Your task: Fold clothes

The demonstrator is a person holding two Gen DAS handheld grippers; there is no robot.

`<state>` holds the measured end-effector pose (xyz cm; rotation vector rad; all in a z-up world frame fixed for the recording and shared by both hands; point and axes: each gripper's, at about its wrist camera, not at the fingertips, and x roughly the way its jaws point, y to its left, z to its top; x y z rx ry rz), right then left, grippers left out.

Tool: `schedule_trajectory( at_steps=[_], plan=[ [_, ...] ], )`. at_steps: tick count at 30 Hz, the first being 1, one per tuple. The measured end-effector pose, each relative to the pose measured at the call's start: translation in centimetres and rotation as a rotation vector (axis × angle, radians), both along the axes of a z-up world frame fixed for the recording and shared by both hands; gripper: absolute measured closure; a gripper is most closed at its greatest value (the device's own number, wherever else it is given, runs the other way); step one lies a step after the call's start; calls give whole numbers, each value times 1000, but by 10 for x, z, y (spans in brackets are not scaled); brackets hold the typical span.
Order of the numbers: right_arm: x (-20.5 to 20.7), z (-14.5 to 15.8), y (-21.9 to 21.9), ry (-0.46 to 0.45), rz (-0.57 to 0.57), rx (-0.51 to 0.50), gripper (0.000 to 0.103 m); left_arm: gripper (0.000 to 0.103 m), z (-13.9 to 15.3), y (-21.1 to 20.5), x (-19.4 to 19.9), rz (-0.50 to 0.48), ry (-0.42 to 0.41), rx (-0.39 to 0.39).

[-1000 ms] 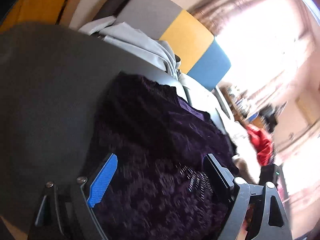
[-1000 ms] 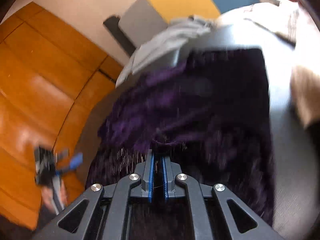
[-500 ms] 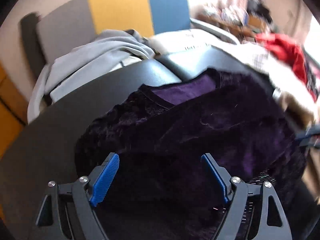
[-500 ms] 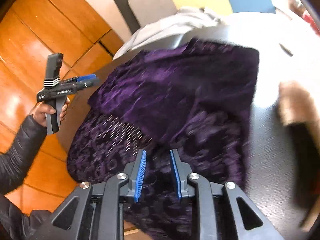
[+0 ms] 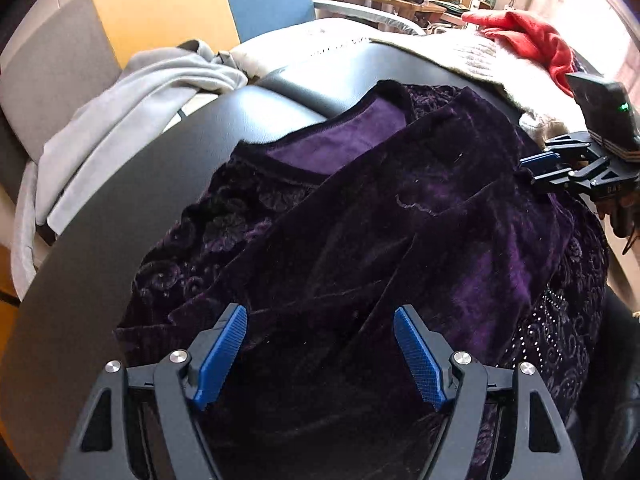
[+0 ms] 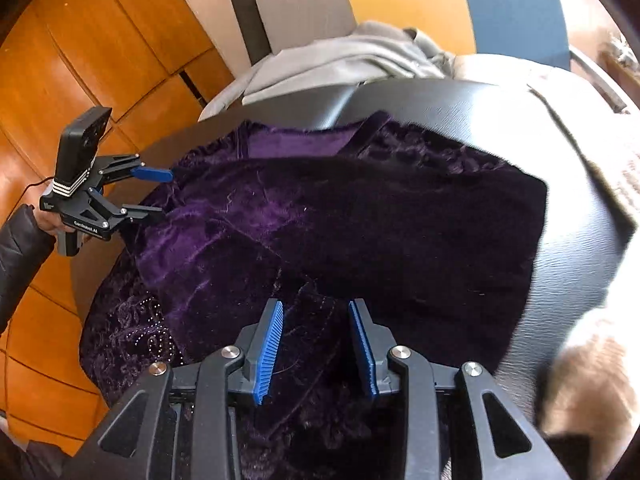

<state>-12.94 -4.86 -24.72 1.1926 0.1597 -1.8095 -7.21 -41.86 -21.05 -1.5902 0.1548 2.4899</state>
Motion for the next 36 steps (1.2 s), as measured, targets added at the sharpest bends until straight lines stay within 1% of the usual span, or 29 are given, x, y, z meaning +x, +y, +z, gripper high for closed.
schedule_trajectory(
  at_steps=[4, 6, 8, 10, 12, 14, 17, 19, 21, 24, 26, 27, 28, 30, 31, 32, 33, 36],
  plan=[
    [3, -4, 3, 11, 19, -18, 66, 28, -6, -1, -3, -9, -34, -3],
    [3, -6, 3, 3, 23, -21, 66, 41, -8, 1, -5, -15, -49, -7],
    [3, -7, 3, -11, 26, -34, 59, 42, -10, 3, -6, -29, -67, -15],
    [3, -8, 3, -25, 29, -50, 54, 46, -9, 6, -7, -46, -71, -27],
    [6, -7, 3, -10, 42, -53, 51, 50, -6, 8, -8, -63, -71, -43],
    [12, -7, 0, 34, 65, -35, 51, 53, -2, 9, -10, -86, -81, -45],
    [18, -6, -4, 82, 82, -8, 51, 53, 9, 6, -12, -107, -56, -67],
    [20, -8, -3, 103, 86, -12, 51, 52, 11, 0, -18, -109, -68, -71],
    [23, -9, -2, 126, 90, -18, 51, 52, 8, 3, -19, -145, -90, -74],
    [23, -9, -1, 127, 87, -24, 51, 53, 4, 7, -22, -199, -122, -79],
    [21, -9, -1, 118, 83, -30, 51, 53, 0, 13, -22, -233, -136, -100],
    [20, -9, 0, 114, 82, -33, 51, 55, -3, 16, -22, -249, -143, -110],
    [20, -9, 0, 112, 82, -33, 51, 58, -5, 18, -22, -255, -146, -111],
    [21, -8, 0, 113, 82, -29, 51, 74, -6, 20, -21, -257, -153, -103],
    [22, -8, -1, 120, 81, -20, 51, 78, -6, 22, -19, -255, -149, -105],
    [23, -7, -2, 126, 81, -11, 51, 91, -5, 23, -18, -252, -144, -107],
    [23, -6, -3, 133, 79, -1, 52, 98, -3, 23, -15, -243, -140, -101],
    [25, -2, -5, 156, 57, 32, 64, 97, 2, 21, -8, -208, -126, -77]
  ],
)
